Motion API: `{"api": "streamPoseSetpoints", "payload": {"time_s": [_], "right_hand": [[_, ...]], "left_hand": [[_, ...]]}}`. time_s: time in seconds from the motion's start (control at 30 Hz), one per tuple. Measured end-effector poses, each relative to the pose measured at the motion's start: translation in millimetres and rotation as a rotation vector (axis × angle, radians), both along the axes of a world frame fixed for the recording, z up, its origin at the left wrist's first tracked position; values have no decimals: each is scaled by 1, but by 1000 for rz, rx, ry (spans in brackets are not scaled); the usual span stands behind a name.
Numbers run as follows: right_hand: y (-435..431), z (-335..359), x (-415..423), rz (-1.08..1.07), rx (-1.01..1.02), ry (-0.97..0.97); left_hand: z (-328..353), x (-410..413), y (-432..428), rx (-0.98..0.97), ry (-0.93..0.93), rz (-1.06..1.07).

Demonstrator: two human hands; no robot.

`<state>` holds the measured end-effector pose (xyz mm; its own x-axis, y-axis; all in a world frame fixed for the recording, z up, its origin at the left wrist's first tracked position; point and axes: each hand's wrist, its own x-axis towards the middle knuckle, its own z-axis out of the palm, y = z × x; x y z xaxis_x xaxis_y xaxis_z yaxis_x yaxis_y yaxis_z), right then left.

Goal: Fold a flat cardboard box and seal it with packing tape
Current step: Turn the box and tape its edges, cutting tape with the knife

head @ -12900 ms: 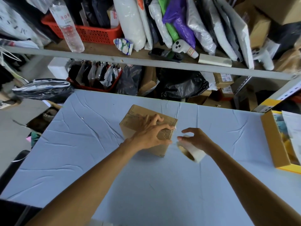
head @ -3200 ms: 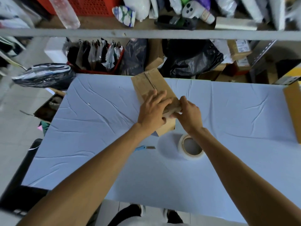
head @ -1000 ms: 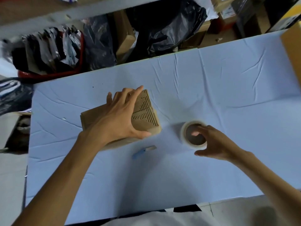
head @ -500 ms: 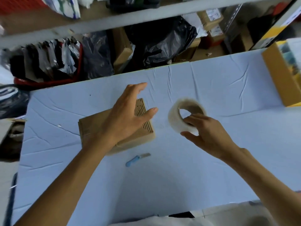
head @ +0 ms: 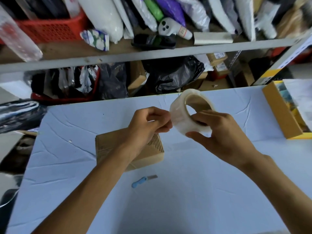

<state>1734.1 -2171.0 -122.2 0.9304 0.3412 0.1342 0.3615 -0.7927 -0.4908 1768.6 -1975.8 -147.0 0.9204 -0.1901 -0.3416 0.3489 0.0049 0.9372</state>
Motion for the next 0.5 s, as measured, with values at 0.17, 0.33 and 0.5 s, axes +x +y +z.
{"api": "streamPoseSetpoints", "payload": {"time_s": [0.17,0.33,0.5], "right_hand": [[10,-2,-3,-19,-36,2],[18,-9,-6,-52,-119,6],[24,-11,-6,-104,32,131]], "left_hand": [[-3,-1,5,155,-38,47],[-9,0,8,324,-145,42],[-6,-2,5,443,-362,107]]}}
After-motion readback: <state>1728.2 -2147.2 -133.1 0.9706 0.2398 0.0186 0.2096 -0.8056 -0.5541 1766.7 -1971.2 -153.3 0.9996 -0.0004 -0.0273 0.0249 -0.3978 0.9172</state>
